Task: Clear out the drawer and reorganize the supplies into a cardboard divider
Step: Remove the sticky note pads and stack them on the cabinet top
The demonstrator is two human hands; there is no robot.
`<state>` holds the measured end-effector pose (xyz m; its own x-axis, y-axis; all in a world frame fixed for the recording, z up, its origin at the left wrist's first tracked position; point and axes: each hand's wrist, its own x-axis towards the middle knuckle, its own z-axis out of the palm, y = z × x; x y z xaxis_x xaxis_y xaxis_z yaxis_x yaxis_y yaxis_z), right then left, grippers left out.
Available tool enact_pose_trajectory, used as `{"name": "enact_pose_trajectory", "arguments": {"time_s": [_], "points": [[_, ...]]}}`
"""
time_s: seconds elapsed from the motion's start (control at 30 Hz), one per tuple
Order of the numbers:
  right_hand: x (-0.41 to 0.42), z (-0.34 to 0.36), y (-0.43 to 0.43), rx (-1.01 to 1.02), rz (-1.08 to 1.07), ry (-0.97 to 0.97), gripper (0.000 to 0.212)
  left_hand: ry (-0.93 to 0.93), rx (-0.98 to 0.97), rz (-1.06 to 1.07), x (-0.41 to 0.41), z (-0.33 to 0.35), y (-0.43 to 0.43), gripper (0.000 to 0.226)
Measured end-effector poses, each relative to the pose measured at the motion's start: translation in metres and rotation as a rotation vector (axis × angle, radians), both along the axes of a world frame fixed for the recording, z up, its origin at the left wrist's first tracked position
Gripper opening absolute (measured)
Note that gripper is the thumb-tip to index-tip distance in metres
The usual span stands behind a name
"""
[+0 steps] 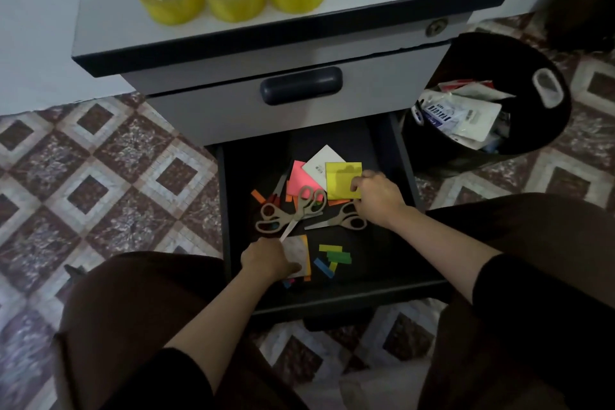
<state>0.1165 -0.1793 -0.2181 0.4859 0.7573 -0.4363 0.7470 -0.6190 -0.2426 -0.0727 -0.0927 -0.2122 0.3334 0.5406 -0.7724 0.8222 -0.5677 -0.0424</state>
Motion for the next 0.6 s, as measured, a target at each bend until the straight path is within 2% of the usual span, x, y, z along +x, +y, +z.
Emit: {"name": "enact_pose_trajectory", "arguments": {"time_s": [0.13,0.27,0.37,0.47,0.6], "points": [[0.007,-0.01,0.011,-0.021,0.011,0.044,0.067,-0.105,-0.033,0.139,0.003,-0.015,-0.016,0.062],[0.01,-0.02,0.018,-0.13,0.084,0.1,0.086,-0.162,0.039,0.095,0.01,-0.024,-0.029,0.058],[0.004,-0.027,0.018,-0.201,0.139,0.06,0.086,-0.159,0.1,0.04,0.013,-0.03,-0.036,0.061],[-0.004,-0.031,0.021,-0.152,0.118,-0.013,0.085,-0.099,0.129,-0.05,0.014,-0.034,-0.043,0.072],[0.0,-0.032,0.026,-0.108,0.104,-0.032,0.079,-0.059,0.13,-0.088,0.018,-0.039,-0.043,0.063]]}}
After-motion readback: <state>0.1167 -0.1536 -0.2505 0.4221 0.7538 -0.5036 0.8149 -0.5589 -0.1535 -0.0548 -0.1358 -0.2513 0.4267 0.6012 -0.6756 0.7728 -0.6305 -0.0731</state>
